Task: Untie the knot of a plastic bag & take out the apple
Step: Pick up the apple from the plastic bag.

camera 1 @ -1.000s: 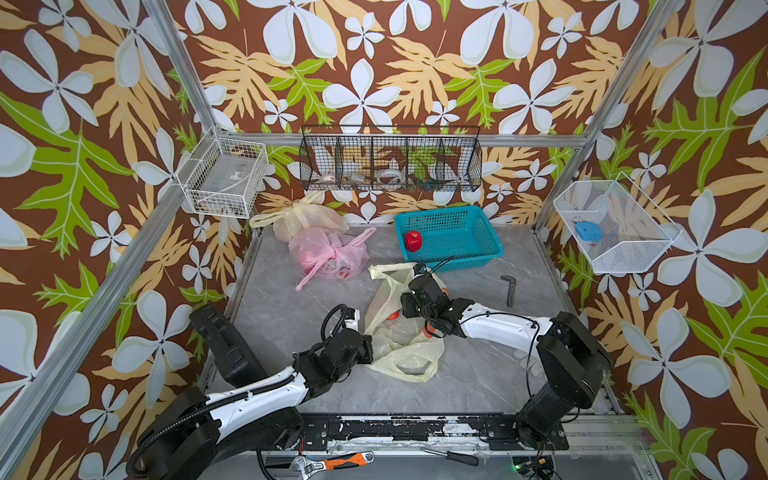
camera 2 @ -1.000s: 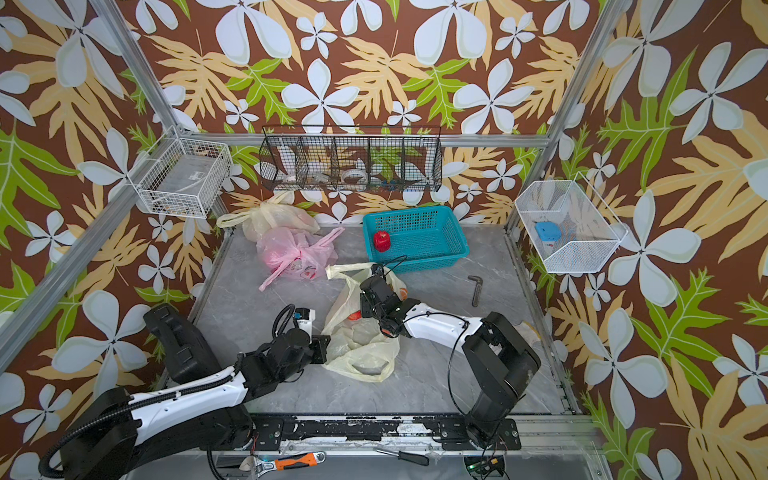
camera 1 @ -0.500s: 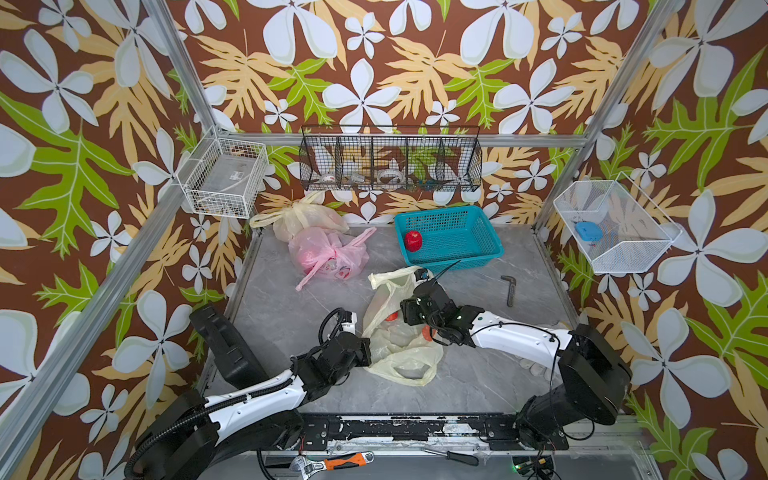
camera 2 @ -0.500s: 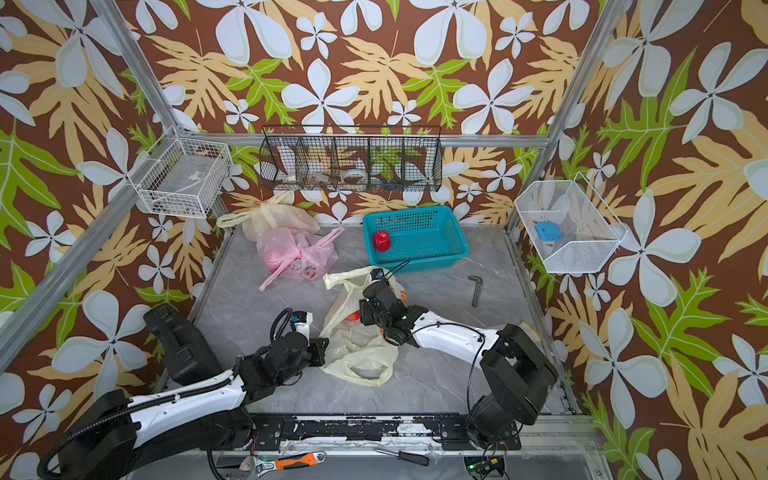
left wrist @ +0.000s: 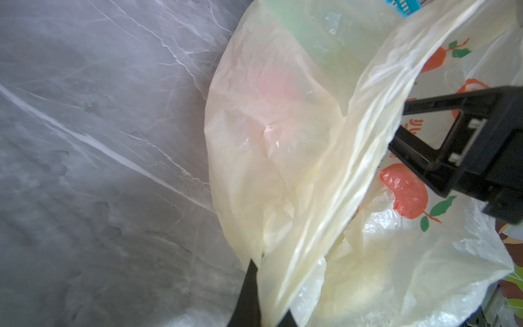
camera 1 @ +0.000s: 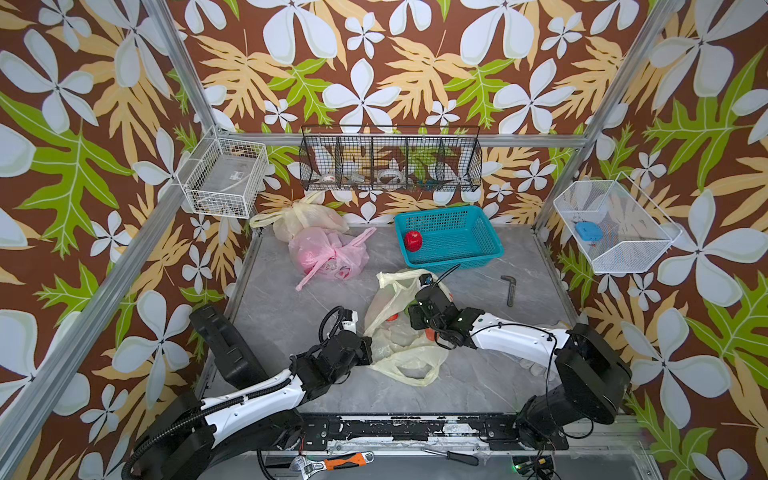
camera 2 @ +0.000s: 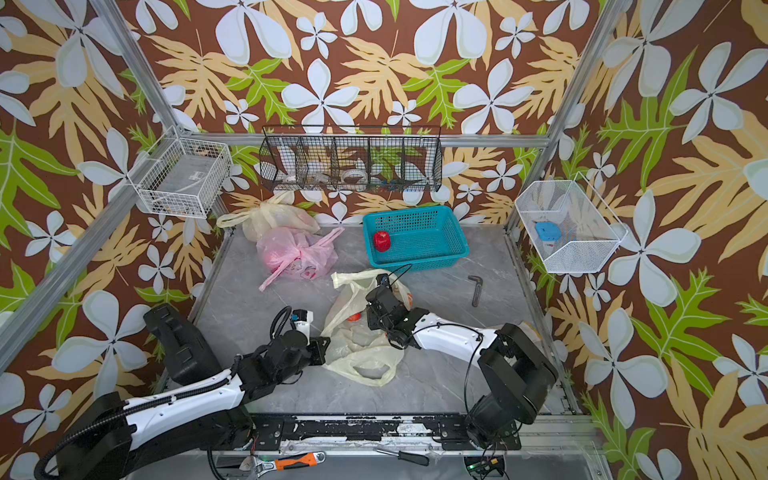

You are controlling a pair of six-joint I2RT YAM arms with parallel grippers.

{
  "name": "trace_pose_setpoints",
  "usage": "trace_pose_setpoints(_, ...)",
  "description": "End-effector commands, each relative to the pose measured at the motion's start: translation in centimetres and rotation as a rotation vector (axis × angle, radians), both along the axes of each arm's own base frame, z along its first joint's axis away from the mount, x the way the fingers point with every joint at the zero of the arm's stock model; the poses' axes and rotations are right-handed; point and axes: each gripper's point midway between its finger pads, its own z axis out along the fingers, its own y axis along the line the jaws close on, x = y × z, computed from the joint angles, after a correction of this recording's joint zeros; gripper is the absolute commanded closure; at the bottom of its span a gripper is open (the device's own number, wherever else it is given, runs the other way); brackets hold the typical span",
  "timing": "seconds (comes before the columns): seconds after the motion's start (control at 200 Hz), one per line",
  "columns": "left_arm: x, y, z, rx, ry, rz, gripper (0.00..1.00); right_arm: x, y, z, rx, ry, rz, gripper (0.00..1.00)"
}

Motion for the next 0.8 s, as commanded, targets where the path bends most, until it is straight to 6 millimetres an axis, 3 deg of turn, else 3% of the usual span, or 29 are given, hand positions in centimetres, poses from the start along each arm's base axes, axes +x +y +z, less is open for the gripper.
trace_pose_setpoints(0.0, -0.2, 0.1, -0.1, -0.008, 0.011, 0.0, 1.0, 1.4, 0.6, 0.9, 0.023, -0.04, -0.021, 0.31)
trace_pose_setpoints(0.095, -0.2, 0.1, 0.0, -0.008, 0.012, -0.002, 1.0, 2.2, 1.7, 0.6, 0.031, -0.041, -0.01, 0.21)
trace_pose_setpoints(0.345, -0.9, 0.4, -0.9, -0.012, 0.036, -0.006, 1.0, 3.9, 2.6, -2.9, -0.02, 0.0, -0.026, 0.19)
trace_pose_setpoints(0.44, -1.1, 0.7, -1.3, -0.014, 0.04, 0.002, 1.0, 4.1, 2.6, -3.5, -0.018, -0.006, -0.04, 0.23)
trace_pose_setpoints(0.566, -1.2, 1.0, -1.2, -0.021, 0.034, 0.013, 1.0, 3.9, 2.7, -3.6, -0.001, -0.015, -0.032, 0.43)
trace_pose_setpoints(0.651, -1.1, 1.1, -1.2, -0.019, 0.032, 0.018, 1.0, 3.7, 2.8, -3.2, 0.005, -0.017, -0.016, 0.51)
trace_pose_setpoints(0.796, -0.9, 1.2, -1.0, -0.019, 0.025, 0.028, 1.0, 2.8, 3.0, -2.2, 0.012, -0.033, 0.008, 0.54)
